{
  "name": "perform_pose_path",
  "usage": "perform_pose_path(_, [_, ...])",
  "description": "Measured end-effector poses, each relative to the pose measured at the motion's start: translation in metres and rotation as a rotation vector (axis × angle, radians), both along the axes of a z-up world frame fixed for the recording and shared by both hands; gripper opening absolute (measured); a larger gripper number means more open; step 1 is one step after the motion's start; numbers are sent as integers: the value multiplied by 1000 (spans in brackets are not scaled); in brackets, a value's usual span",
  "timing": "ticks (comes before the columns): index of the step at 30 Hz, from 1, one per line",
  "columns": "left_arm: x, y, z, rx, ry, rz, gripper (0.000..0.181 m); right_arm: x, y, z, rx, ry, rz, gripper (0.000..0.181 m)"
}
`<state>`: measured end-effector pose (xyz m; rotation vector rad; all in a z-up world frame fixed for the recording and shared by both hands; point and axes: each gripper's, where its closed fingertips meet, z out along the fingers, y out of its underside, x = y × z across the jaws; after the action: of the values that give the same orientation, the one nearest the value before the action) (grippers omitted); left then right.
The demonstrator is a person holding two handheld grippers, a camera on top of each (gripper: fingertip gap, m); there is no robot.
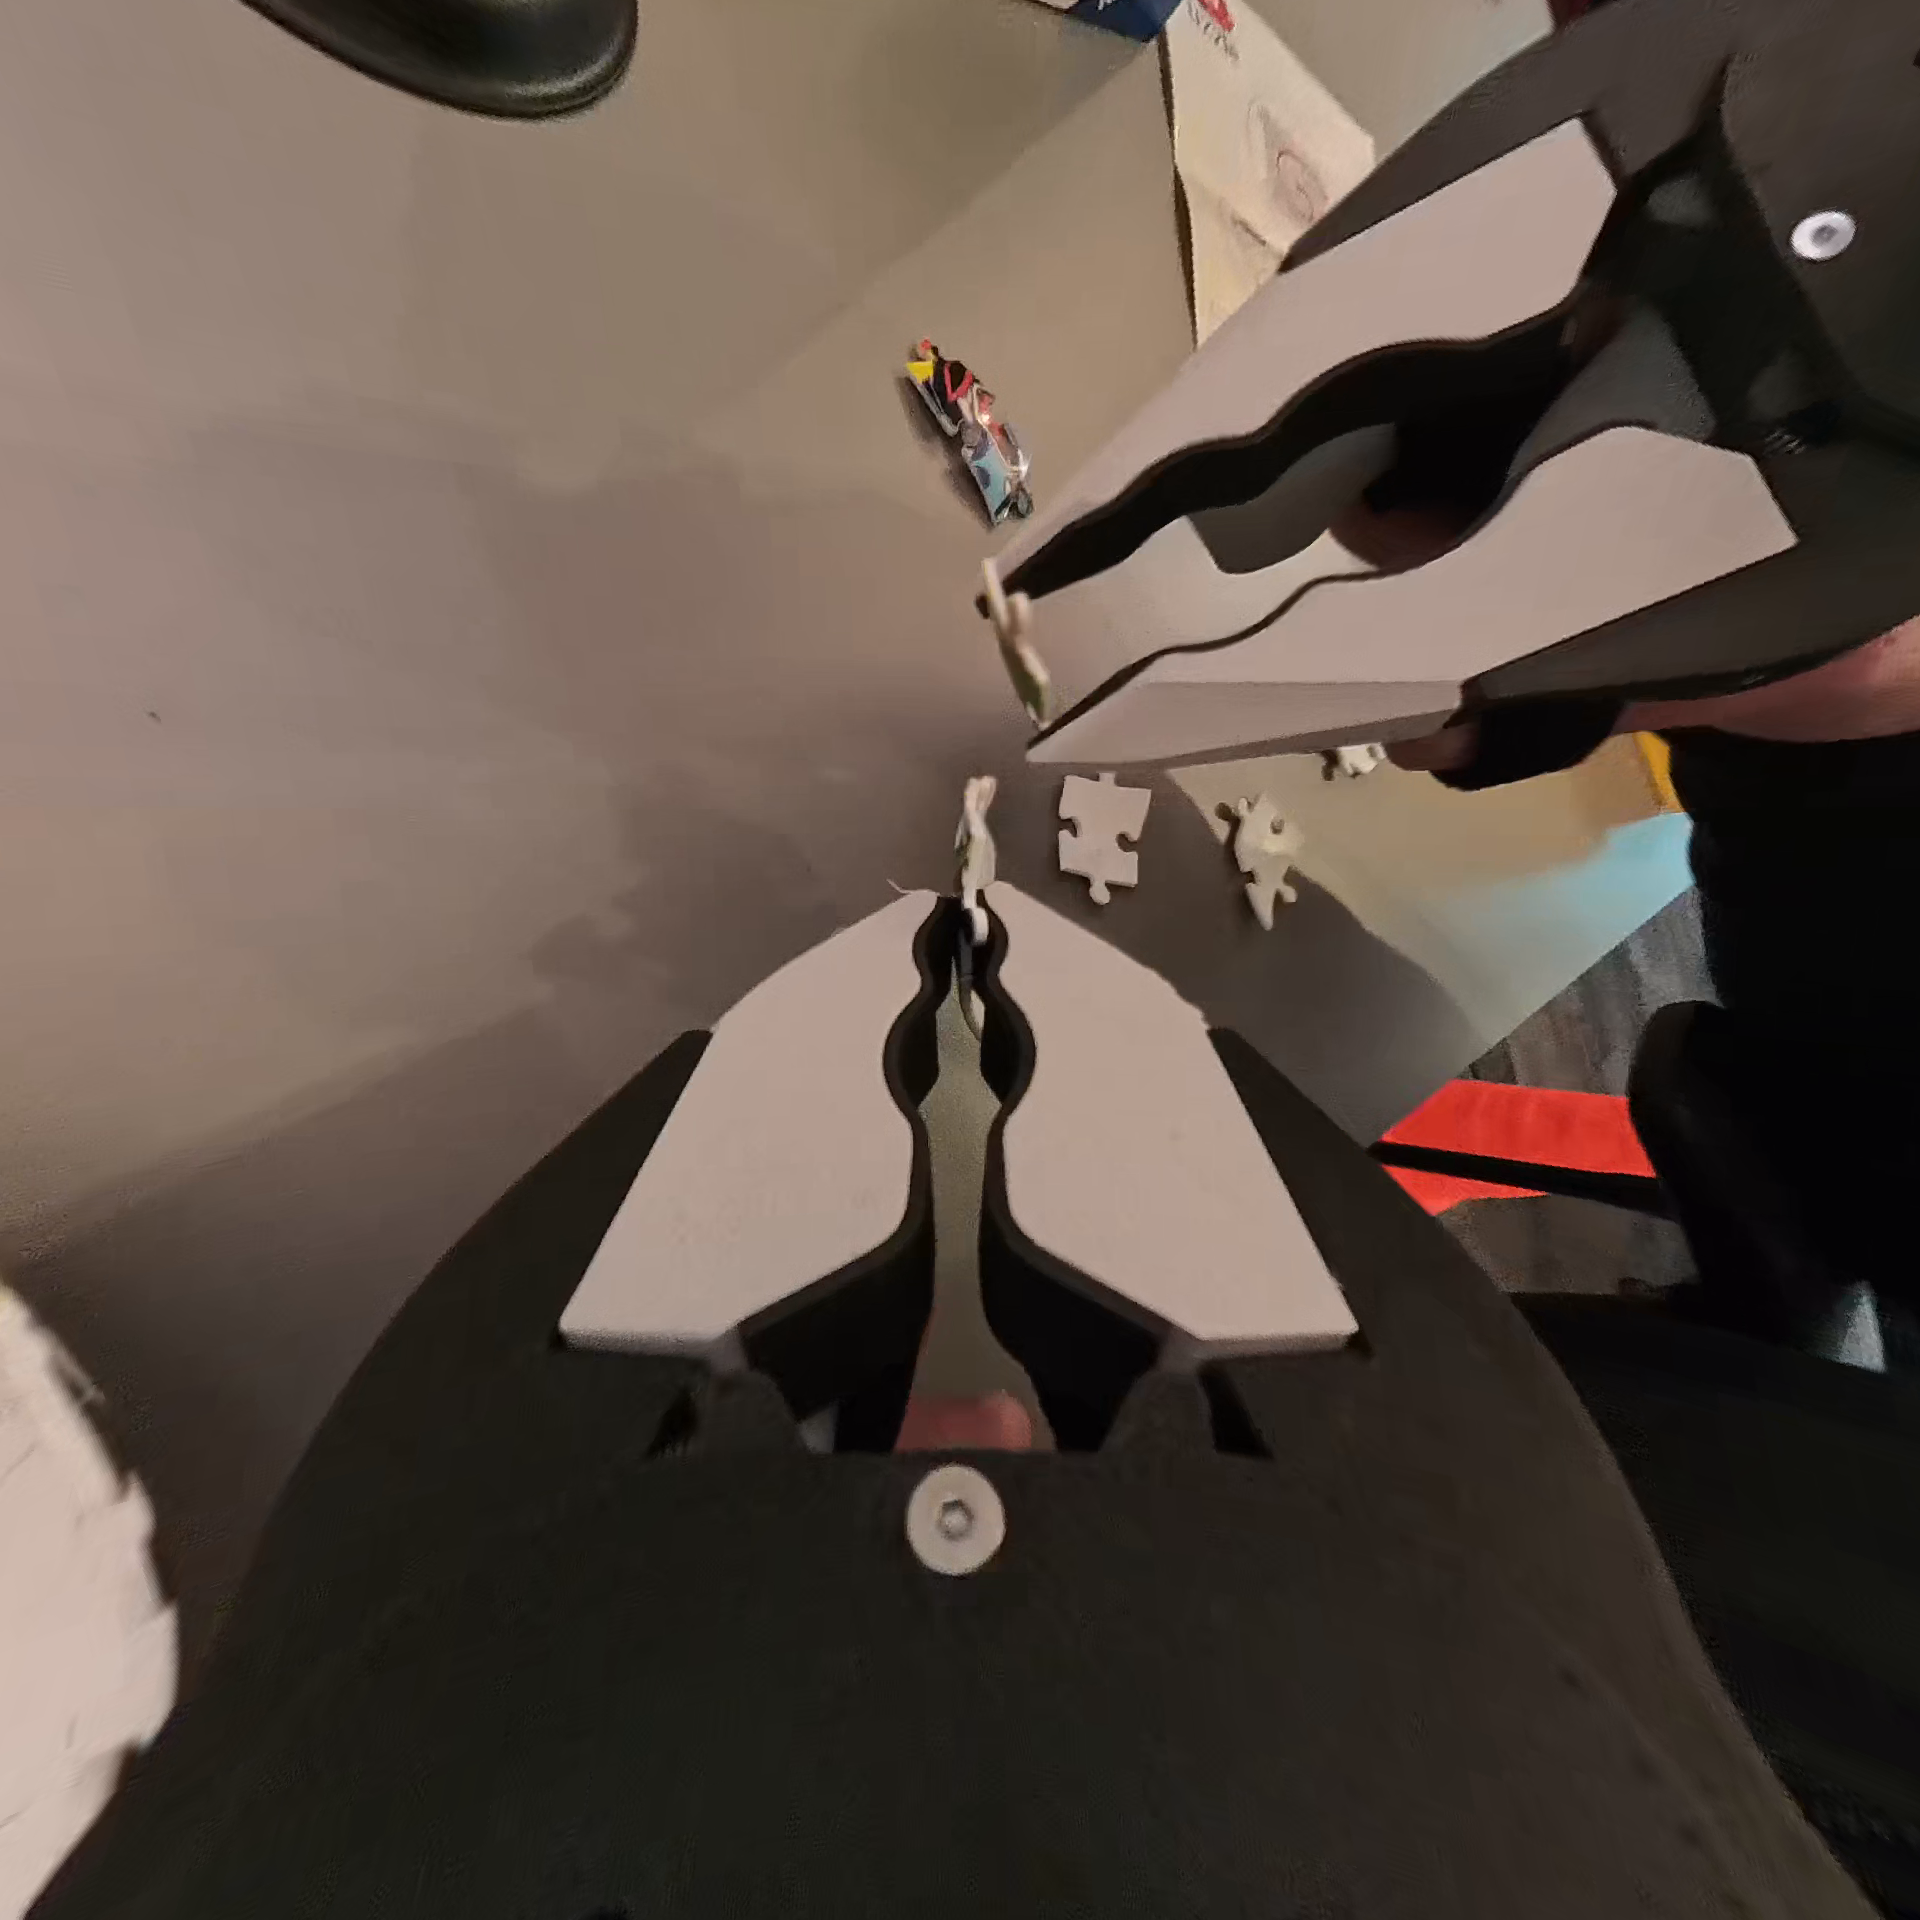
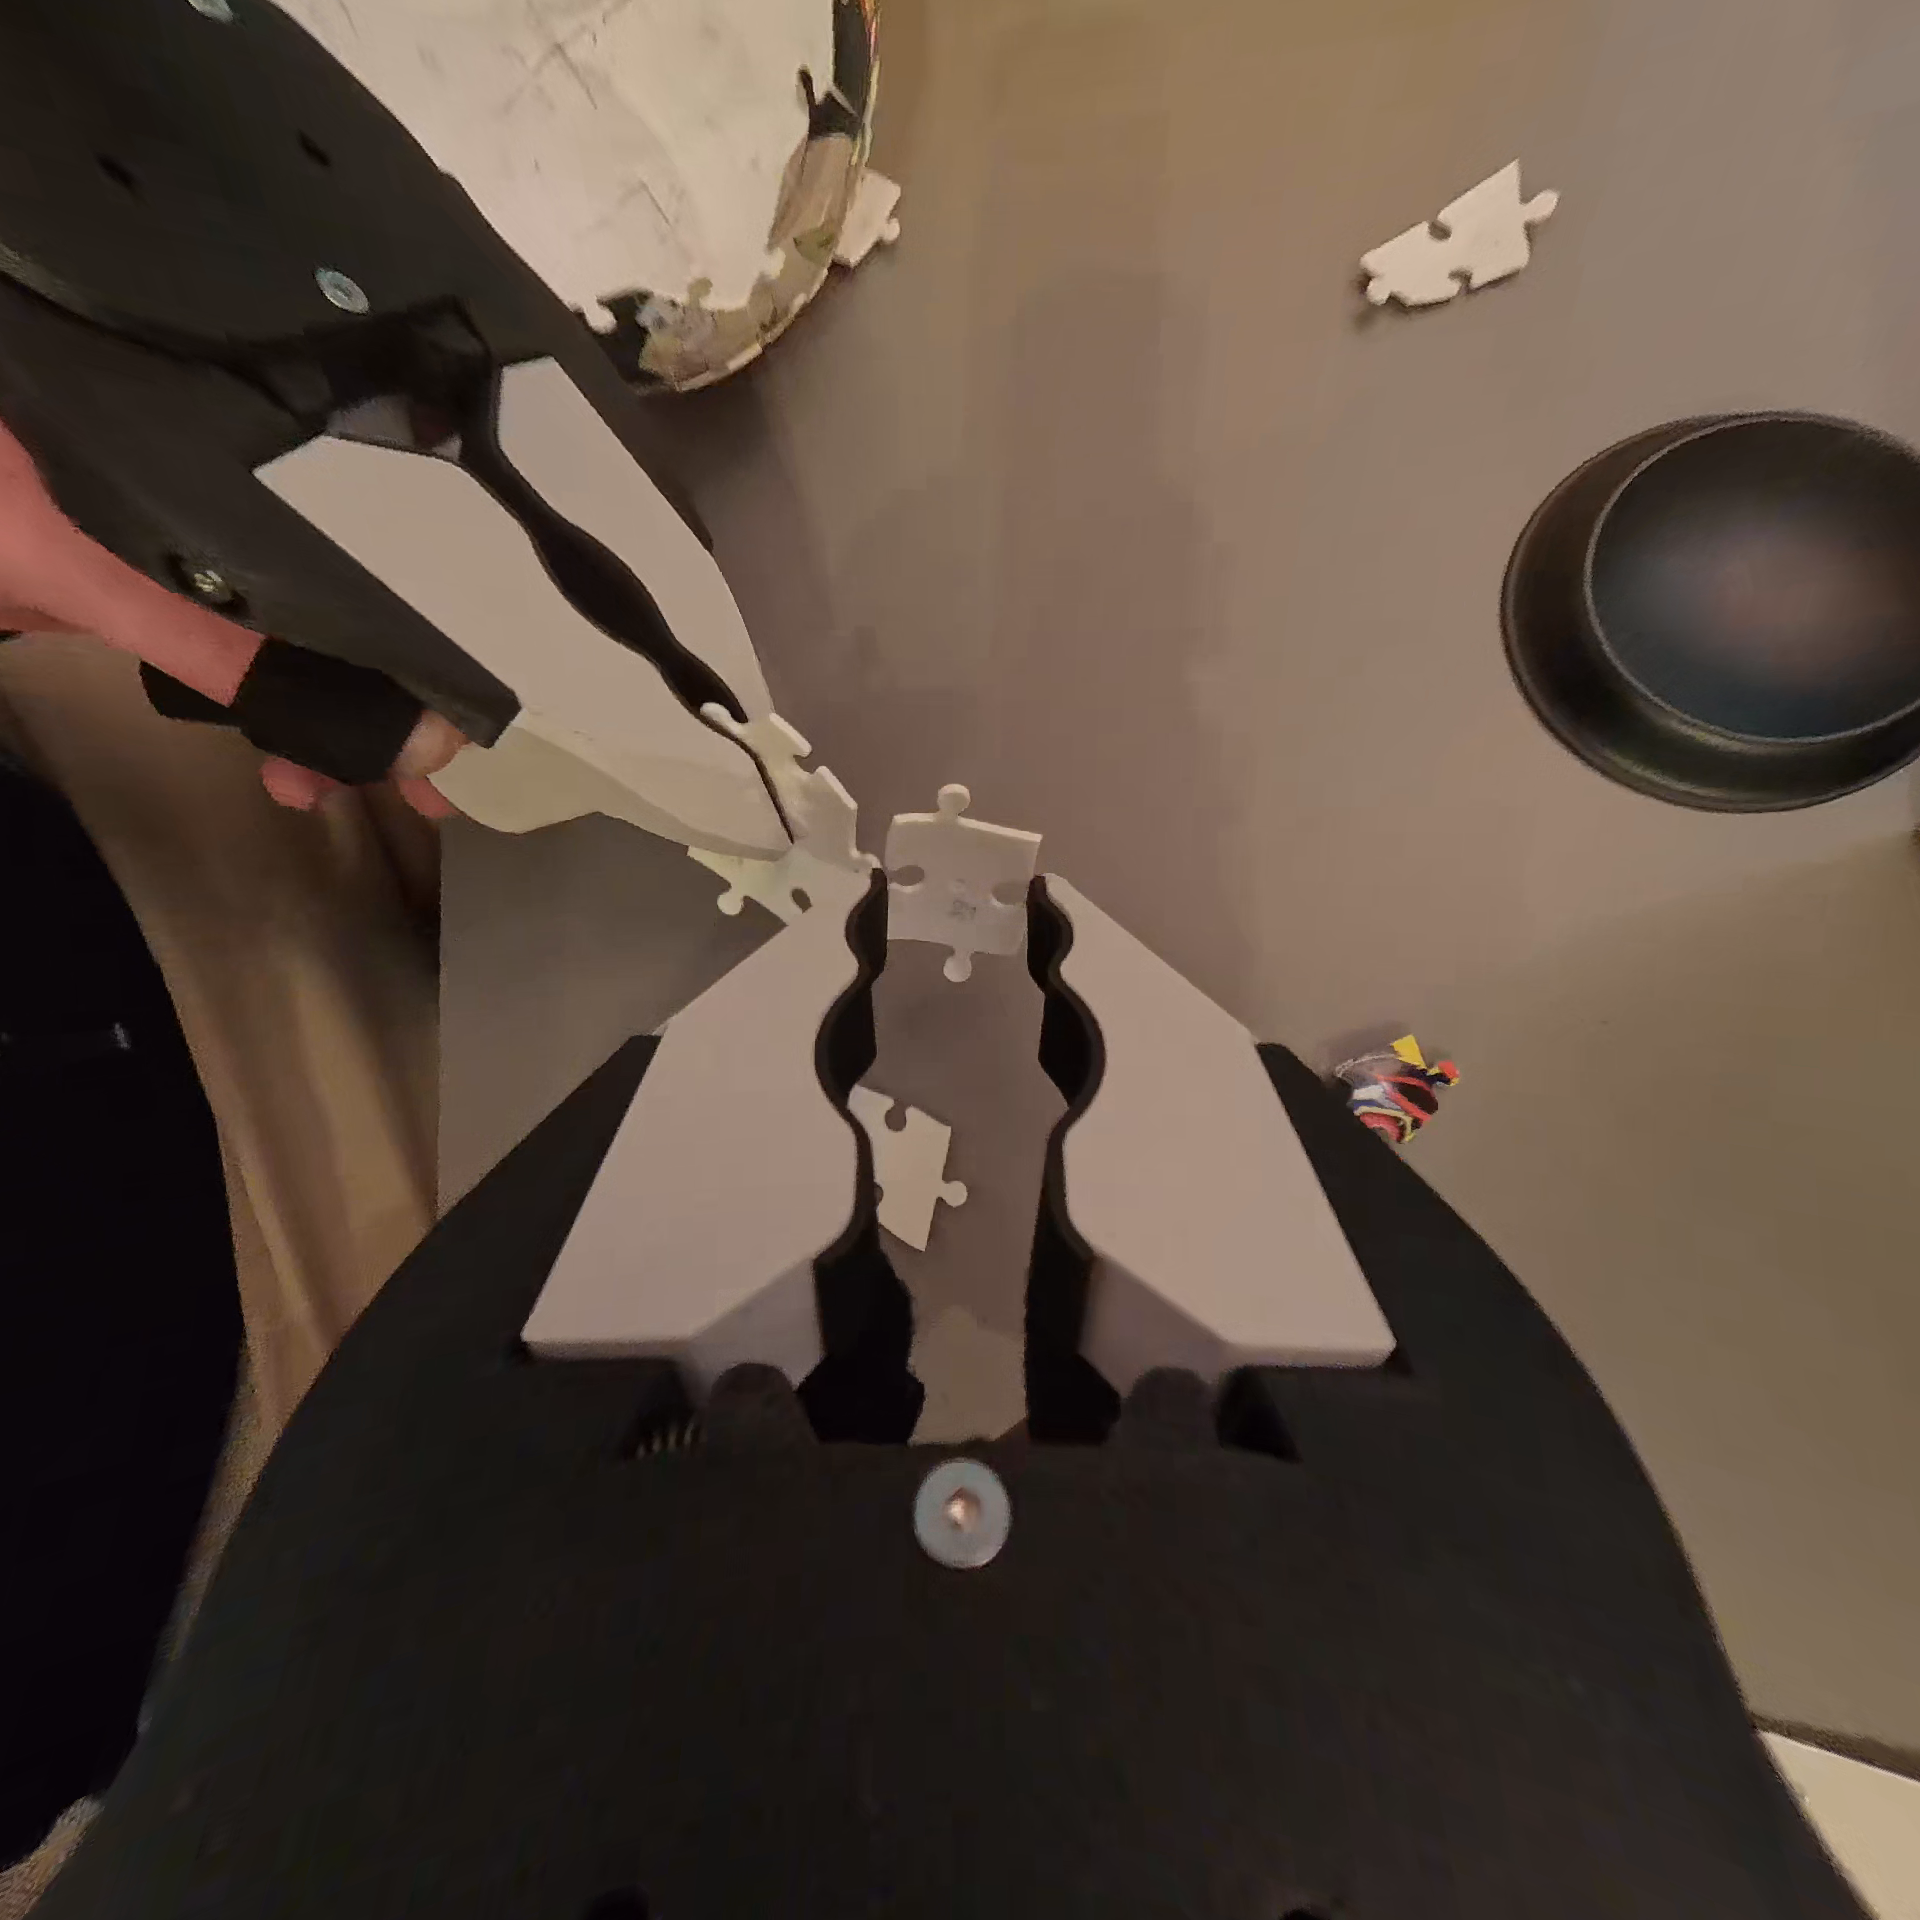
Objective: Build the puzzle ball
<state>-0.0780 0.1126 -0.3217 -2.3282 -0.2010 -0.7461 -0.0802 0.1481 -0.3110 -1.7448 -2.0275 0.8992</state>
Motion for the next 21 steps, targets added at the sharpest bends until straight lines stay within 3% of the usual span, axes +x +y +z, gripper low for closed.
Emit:
perform_pose_path(14, [-5,3,-20,-33,272,-44,16,6,-4,-34,-3,-90,28,26])
perform_pose_path(21, [-15,5,-17,13,410,-39,21,10,1,-32,-26,-96,-12,26])
